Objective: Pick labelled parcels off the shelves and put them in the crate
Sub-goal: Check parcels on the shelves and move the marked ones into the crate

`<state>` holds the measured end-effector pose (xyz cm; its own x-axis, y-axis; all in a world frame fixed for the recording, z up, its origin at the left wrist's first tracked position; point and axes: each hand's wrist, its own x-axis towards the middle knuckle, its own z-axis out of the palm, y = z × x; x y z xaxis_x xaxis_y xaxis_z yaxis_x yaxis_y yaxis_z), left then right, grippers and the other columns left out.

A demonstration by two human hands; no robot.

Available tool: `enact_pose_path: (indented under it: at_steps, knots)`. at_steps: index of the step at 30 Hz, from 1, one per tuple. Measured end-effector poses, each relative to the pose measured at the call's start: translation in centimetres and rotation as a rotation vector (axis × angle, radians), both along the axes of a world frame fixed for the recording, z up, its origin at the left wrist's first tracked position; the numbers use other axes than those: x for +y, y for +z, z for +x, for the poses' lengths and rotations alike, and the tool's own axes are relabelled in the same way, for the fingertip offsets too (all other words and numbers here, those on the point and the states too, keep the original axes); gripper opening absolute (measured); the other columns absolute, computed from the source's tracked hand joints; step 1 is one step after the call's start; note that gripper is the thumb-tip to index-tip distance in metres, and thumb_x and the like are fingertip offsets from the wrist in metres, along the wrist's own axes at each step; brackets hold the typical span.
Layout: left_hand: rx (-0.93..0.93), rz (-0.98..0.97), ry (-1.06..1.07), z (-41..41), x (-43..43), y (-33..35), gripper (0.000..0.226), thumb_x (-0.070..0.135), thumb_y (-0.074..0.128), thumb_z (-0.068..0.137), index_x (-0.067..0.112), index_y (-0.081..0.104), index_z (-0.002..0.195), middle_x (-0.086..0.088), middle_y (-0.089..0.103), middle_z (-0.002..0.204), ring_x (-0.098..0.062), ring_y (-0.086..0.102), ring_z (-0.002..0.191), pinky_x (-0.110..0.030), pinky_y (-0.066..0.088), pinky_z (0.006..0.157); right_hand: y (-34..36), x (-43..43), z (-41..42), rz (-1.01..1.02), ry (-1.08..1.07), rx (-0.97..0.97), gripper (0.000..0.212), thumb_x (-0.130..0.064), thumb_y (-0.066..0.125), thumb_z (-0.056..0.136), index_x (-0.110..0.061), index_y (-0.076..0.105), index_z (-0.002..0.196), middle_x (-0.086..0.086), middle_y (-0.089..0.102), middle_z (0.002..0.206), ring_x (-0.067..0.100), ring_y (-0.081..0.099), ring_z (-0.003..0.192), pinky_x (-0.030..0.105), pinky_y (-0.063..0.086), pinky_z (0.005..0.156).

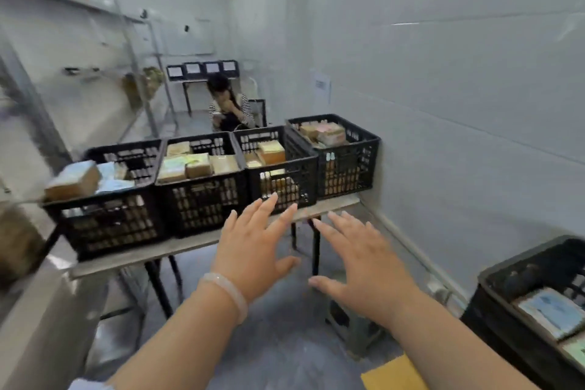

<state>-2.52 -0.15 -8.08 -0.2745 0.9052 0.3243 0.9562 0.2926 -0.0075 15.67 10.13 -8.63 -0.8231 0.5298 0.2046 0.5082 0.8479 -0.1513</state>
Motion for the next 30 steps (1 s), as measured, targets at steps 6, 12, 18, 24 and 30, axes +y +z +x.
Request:
enact_pose_path:
  at_steps: [6,12,18,24,30]
  knots:
    - [0.064,0.092,0.377,-8.3,-15.8,2.4,0.084,0.071,0.043,0.088,0.044,-0.002,0.153,0.005,-0.001,0.165,-0.017,-0.001,0.152,-0.046,0.001,0.121,2.0,-10.2,-13.9,0.030,0.343,0.058,0.087,-0.073,0.042,0.086,-0.042,-0.004,0.153,-0.011,-0.007,0.162,0.009,-0.013,0.148,0.039,-0.006,0.121]
    - [0.139,0.178,0.749,-11.2,-28.2,5.7,0.084,0.070,0.045,0.088,0.045,-0.001,0.153,0.006,0.000,0.165,-0.017,-0.001,0.151,-0.048,0.001,0.121,6.1,-19.8,-24.5,0.120,0.709,0.173,0.088,-0.075,0.037,0.083,-0.041,-0.004,0.153,-0.010,-0.004,0.163,0.010,-0.011,0.149,0.041,-0.002,0.122]
    - [0.209,0.232,1.025,-10.7,-35.8,7.8,0.082,0.066,0.046,0.089,0.045,-0.002,0.152,0.008,0.003,0.164,-0.015,-0.002,0.151,-0.046,-0.004,0.120,8.7,-27.3,-30.2,0.108,1.068,0.241,0.086,-0.072,0.044,0.085,-0.042,-0.001,0.152,-0.013,-0.003,0.162,0.009,-0.010,0.148,0.041,0.001,0.122]
    - [0.296,0.256,1.304,-7.7,-39.3,9.9,0.076,0.063,0.046,0.091,0.045,0.006,0.153,0.008,0.005,0.165,-0.015,-0.002,0.151,-0.046,-0.005,0.120,11.7,-33.0,-32.4,0.107,1.351,0.309,0.083,-0.066,0.045,0.089,-0.043,-0.005,0.151,-0.012,-0.007,0.162,0.010,-0.012,0.148,0.039,-0.001,0.122]
    - [0.349,0.228,1.610,-2.5,-42.6,10.1,0.074,0.065,0.043,0.091,0.044,0.009,0.153,0.007,0.006,0.164,-0.015,0.001,0.151,-0.045,0.002,0.121,12.1,-38.4,-31.6,0.051,1.616,0.399,0.086,-0.067,0.048,0.087,-0.043,-0.002,0.152,-0.012,-0.002,0.163,0.009,-0.008,0.149,0.033,-0.002,0.121]
